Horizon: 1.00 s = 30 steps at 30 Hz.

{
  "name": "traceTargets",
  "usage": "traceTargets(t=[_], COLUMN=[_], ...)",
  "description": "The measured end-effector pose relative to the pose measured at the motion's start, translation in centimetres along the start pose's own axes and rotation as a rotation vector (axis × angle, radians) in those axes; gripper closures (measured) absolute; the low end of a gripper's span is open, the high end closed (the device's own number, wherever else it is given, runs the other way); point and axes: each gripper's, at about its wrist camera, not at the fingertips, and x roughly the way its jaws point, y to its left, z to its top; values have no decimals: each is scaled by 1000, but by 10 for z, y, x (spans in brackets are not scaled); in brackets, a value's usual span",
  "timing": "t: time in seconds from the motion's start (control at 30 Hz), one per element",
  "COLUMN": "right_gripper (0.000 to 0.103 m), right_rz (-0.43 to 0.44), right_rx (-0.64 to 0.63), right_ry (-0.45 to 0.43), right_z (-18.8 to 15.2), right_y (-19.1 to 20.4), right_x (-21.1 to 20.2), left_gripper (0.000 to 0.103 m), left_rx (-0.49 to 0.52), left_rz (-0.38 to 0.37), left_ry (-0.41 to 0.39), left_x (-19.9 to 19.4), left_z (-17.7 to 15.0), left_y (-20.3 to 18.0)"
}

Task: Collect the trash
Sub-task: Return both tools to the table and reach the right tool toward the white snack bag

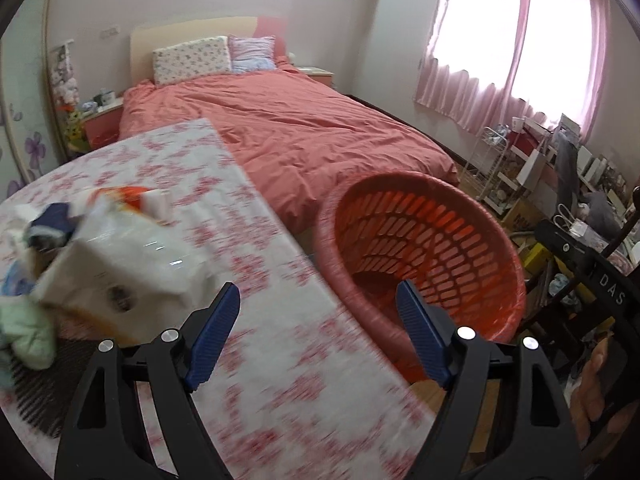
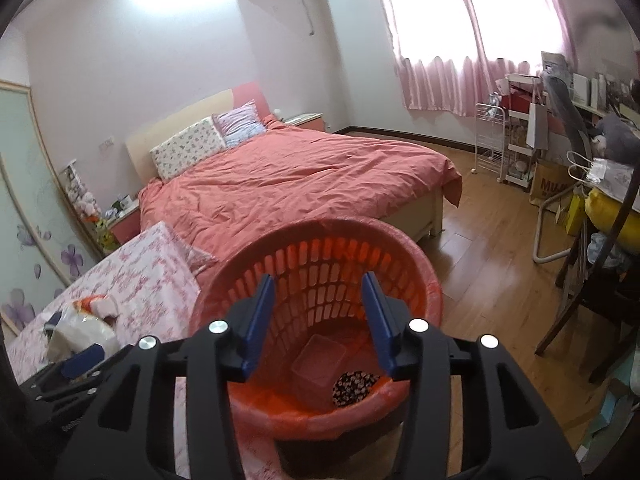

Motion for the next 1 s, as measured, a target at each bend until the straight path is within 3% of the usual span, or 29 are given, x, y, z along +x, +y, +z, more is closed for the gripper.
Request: traceTargets(t=[0.53, 0.87, 1.0], right_gripper=[57, 56, 50], right_rz=[144, 199, 223], right_rx=[-152, -224, -254], right_ry=[70, 144, 169], right_z=[-33, -61, -70], right_y=[106, 165, 188], right_x=[-27, -16, -10], left_gripper=[20, 20, 20], left_rx=[-115, -251, -294], left_rz=[255, 409, 436], left_ry=[-56, -35, -34], left_x=[-70, -87, -93], left_z=[-41, -65, -71], left_y=[117, 206, 229])
